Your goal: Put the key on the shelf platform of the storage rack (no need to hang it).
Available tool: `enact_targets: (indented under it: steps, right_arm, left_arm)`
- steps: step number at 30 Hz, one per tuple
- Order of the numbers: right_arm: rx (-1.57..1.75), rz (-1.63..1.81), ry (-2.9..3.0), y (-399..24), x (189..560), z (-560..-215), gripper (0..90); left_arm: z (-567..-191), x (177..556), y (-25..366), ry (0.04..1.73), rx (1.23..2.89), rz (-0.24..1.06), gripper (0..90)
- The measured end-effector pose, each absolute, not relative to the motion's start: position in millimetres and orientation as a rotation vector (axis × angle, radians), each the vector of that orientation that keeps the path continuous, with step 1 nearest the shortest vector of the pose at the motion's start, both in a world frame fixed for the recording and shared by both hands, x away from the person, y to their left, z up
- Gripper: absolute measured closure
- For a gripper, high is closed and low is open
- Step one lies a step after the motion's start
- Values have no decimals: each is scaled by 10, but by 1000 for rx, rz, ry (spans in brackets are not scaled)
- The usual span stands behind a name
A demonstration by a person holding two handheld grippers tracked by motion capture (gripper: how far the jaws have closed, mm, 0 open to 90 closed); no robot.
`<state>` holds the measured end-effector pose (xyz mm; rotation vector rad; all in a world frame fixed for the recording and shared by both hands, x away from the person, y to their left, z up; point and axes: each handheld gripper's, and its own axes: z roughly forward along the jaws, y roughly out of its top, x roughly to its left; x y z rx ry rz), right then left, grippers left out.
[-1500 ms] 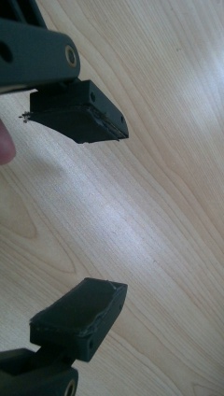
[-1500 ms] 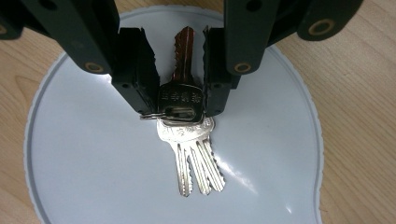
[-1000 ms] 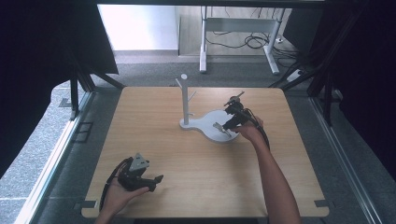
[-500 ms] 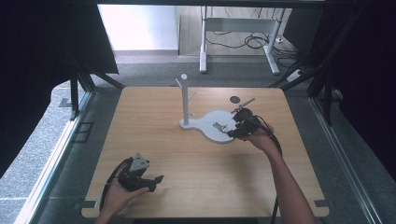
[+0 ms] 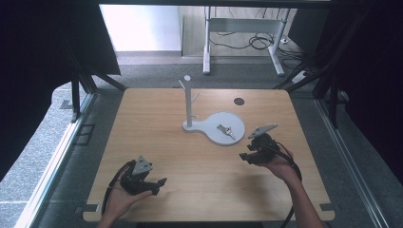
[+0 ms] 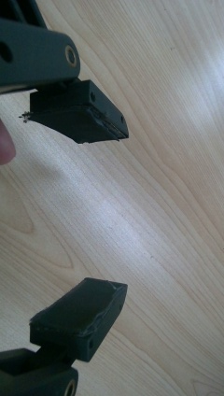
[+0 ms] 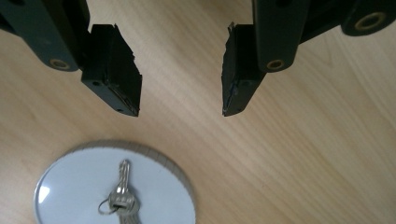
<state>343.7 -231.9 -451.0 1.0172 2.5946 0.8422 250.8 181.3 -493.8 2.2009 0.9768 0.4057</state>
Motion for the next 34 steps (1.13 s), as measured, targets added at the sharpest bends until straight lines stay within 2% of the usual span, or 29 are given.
enact_targets:
  steps: [13, 22, 34]
  right_arm:
    - [1119, 936, 2539, -2681, 3010, -4931, 487]
    - [1174, 919, 2535, -2840, 2950, -5174, 491]
    - [1153, 924, 2501, -2808, 2938, -5176, 487]
  left_arm:
    - [-4979, 2523, 1799, 987, 2216, 404, 224]
    - [-5008, 2534, 1779, 994, 2235, 406, 224]
    - [-5010, 2532, 1765, 987, 2239, 406, 224]
